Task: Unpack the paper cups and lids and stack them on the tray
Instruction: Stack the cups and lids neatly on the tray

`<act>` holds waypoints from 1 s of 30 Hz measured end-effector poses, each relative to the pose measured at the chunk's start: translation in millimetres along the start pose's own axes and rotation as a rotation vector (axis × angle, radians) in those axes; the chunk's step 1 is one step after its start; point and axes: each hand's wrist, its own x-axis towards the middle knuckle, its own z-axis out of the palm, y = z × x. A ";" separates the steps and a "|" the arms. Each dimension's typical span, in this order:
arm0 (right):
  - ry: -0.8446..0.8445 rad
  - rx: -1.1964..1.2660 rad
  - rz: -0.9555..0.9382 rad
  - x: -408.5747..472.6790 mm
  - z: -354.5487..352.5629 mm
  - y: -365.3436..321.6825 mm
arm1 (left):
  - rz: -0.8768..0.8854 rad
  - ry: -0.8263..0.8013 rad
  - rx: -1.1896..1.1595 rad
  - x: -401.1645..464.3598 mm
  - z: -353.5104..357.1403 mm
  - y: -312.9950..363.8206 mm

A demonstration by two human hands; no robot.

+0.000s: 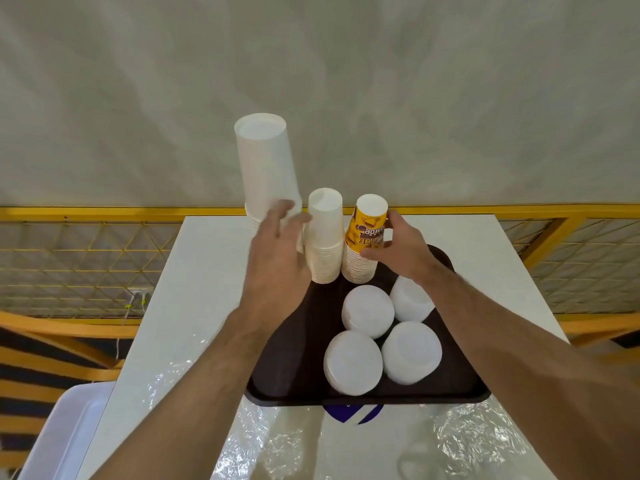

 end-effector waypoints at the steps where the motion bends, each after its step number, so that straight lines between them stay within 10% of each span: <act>1: -0.006 0.000 0.005 -0.4 0.0 -0.4 | -0.100 0.105 -0.080 -2.2 -3.1 -1.6; 6: -0.035 -0.038 0.028 -2.2 1.4 -2.7 | -0.715 0.044 -0.397 2.7 -1.1 -35.0; 12: -0.007 -0.026 0.043 -6.6 5.4 -3.0 | -0.693 -0.208 -0.465 4.1 18.6 -68.2; 24: -0.008 -0.055 0.075 -9.7 6.9 -4.1 | -0.625 -0.219 -0.467 4.8 28.2 -88.3; 30: 0.073 -0.087 0.164 -21.8 -2.8 -13.6 | -0.858 -0.142 -0.408 -21.8 31.5 -75.4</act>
